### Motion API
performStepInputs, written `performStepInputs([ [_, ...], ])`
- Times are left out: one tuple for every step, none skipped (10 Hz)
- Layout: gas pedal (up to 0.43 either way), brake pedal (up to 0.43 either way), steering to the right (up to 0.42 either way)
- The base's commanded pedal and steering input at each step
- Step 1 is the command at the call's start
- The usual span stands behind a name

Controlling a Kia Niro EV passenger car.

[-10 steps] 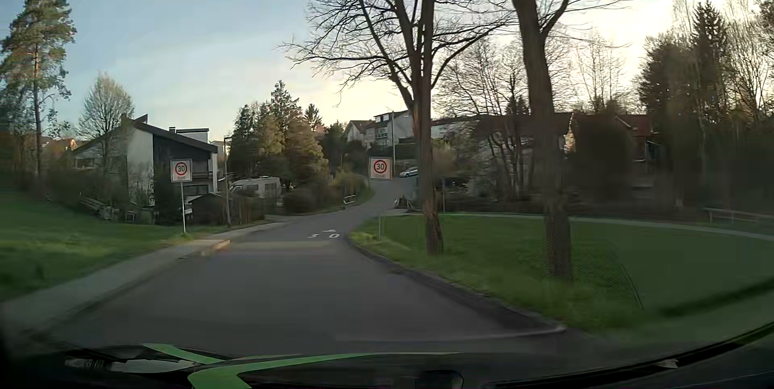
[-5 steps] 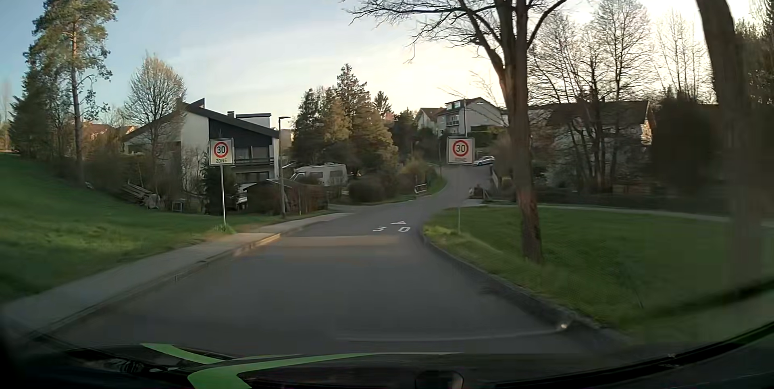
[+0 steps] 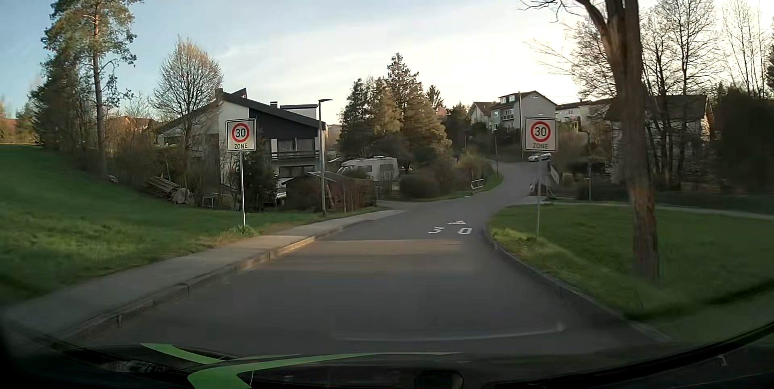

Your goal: Follow the waypoints while adhering to traffic rules and regulations

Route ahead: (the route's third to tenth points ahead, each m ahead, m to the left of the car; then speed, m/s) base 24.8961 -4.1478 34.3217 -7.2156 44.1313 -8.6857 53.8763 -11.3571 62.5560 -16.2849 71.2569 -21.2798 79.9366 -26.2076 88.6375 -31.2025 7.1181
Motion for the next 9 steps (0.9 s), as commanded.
performStepInputs([
  [0.0,0.0,-0.044],
  [0.0,0.0,-0.026],
  [0.0,0.0,-0.016],
  [0.0,0.0,0.0],
  [0.0,0.0,0.015],
  [0.0,0.0,0.025],
  [0.0,0.0,0.033],
  [0.0,0.0,0.041],
  [0.0,0.0,0.05],
])
